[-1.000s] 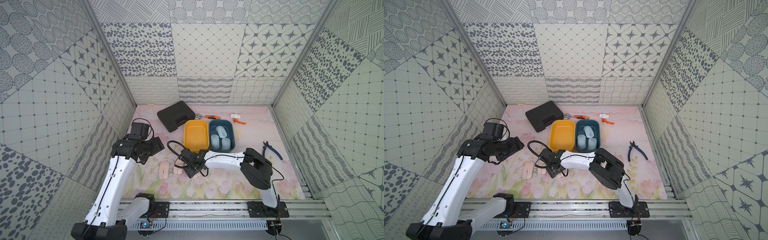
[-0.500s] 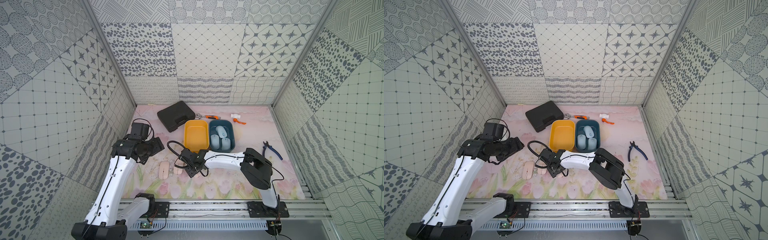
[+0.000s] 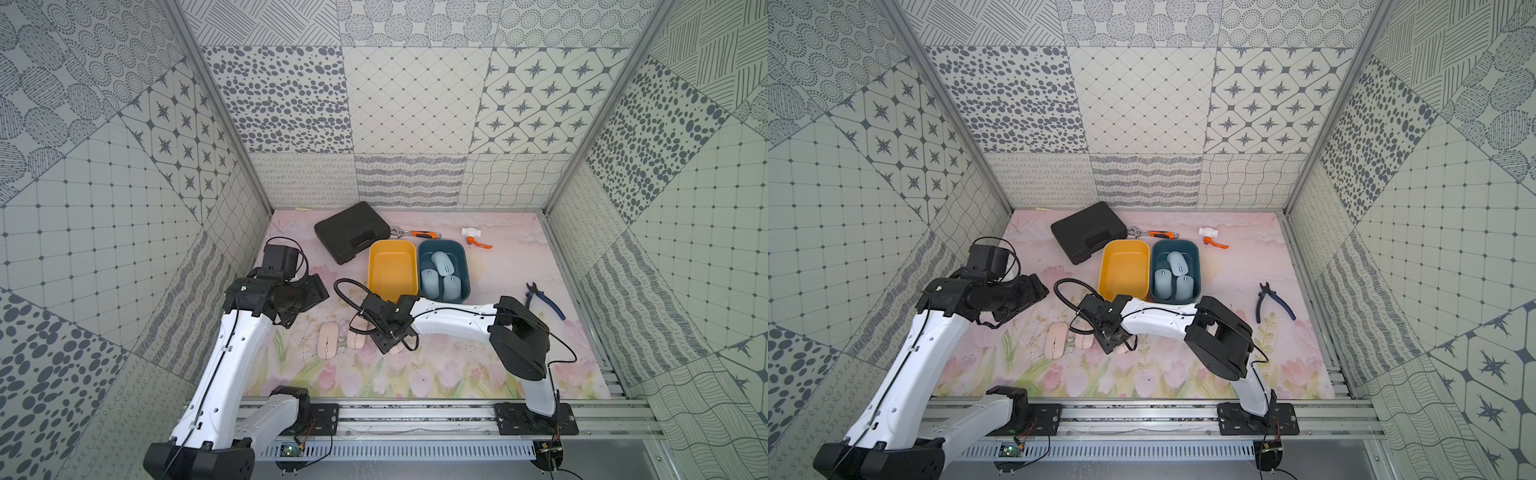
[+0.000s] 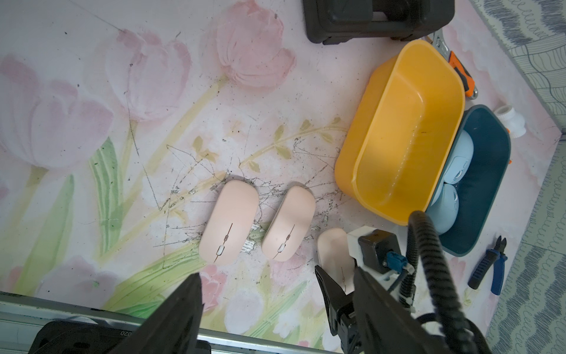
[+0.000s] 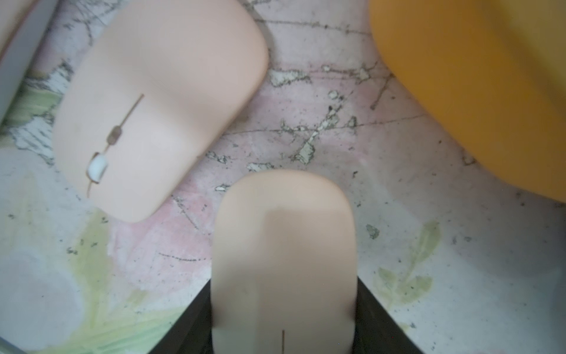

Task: Place the mice by color into the storage box
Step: Pick up the mouse from the center of the board, then place the mouse in the storage box.

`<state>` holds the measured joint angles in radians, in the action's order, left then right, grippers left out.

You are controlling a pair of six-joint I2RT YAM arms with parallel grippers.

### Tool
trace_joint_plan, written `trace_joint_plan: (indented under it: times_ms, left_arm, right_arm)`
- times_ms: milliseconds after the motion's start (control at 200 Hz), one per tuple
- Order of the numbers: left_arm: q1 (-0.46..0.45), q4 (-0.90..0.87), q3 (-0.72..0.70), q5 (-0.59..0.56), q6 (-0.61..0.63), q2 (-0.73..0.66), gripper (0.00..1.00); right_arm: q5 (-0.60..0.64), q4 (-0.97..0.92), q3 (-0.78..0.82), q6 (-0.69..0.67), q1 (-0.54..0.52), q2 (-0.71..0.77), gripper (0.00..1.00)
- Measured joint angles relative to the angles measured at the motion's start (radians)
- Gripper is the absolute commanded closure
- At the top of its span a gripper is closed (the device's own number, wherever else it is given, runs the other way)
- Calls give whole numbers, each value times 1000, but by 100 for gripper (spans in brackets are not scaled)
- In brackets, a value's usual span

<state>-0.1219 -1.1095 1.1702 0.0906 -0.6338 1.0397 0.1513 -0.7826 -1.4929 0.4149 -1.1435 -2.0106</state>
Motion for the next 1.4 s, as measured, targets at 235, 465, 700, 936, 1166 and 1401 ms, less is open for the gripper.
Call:
trace_joint_plan:
  times_ms: [235, 465, 700, 936, 1166, 1401]
  left_arm:
    - [1, 0, 2, 0, 3, 5, 19]
    - [6, 0, 23, 4, 11, 7, 19]
    - [14, 0, 57, 9, 17, 11, 19]
    - [19, 0, 56, 25, 17, 10, 19]
    - [20, 3, 53, 34, 18, 26, 19]
    - [24, 22, 39, 41, 18, 56, 19]
  right_arm:
    - [17, -62, -49, -3, 2, 4, 43]
    - [22, -136, -150, -26, 60, 43, 43]
    - [37, -204, -311, -85, 175, 51, 42]
    - [54, -252, -565, -154, 259, -67, 42]
    - [36, -284, -752, -188, 320, -315, 42]
    - [0, -358, -991, -195, 378, -546, 40]
